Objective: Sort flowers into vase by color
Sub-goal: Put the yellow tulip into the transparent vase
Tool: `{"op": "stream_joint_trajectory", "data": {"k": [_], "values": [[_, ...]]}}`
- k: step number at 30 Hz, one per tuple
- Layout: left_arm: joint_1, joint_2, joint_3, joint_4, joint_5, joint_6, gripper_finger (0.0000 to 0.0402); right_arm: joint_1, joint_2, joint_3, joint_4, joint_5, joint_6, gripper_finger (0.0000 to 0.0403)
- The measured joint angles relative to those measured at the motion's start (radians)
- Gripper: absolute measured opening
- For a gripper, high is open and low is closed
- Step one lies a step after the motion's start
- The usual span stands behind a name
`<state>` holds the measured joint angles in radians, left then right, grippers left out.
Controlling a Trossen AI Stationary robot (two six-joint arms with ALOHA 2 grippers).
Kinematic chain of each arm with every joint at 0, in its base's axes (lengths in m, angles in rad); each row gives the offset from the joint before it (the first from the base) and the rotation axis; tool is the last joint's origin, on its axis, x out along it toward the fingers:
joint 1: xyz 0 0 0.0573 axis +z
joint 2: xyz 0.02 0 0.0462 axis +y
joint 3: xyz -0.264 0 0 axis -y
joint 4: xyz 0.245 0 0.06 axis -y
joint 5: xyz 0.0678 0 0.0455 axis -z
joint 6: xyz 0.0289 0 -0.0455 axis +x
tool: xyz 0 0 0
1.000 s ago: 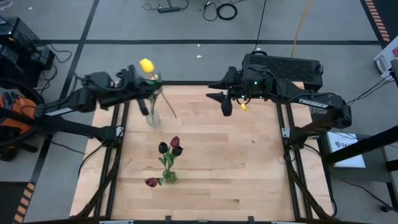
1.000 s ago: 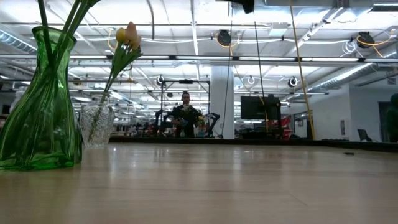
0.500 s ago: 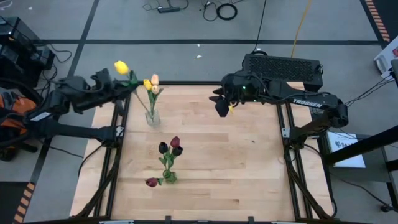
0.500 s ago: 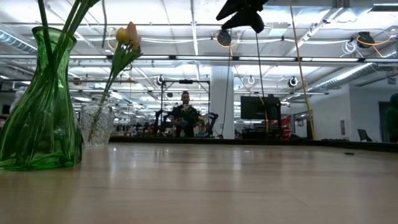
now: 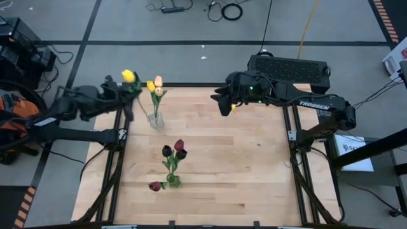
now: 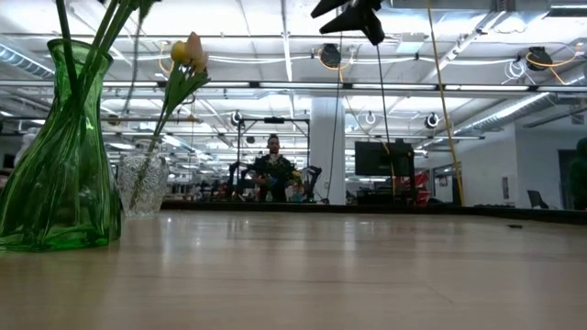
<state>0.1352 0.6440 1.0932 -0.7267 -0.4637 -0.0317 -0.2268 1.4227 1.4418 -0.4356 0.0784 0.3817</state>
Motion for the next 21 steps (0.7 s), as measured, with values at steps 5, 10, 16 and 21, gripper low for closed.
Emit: {"op": "stream_joint_trajectory", "data": {"k": [5,10,16,21], "values": [[0.002,-0.010,-0.115,0.154,-0.041,0.059,0.0015,0.000,0.000,0.000,0.033,0.000,0.016,0.0159],[0.016,-0.027,-0.123,0.166,-0.059,0.071,0.0015,0.000,0.000,0.000,0.036,0.000,0.022,0.0160],[0.045,-0.039,-0.138,0.181,-0.060,0.091,0.0015,0.000,0.000,0.000,0.036,0.000,0.022,0.0160],[0.059,-0.038,-0.176,0.192,-0.060,0.076,0.0015,0.000,0.000,0.000,0.036,0.000,0.022,0.0160]]}}
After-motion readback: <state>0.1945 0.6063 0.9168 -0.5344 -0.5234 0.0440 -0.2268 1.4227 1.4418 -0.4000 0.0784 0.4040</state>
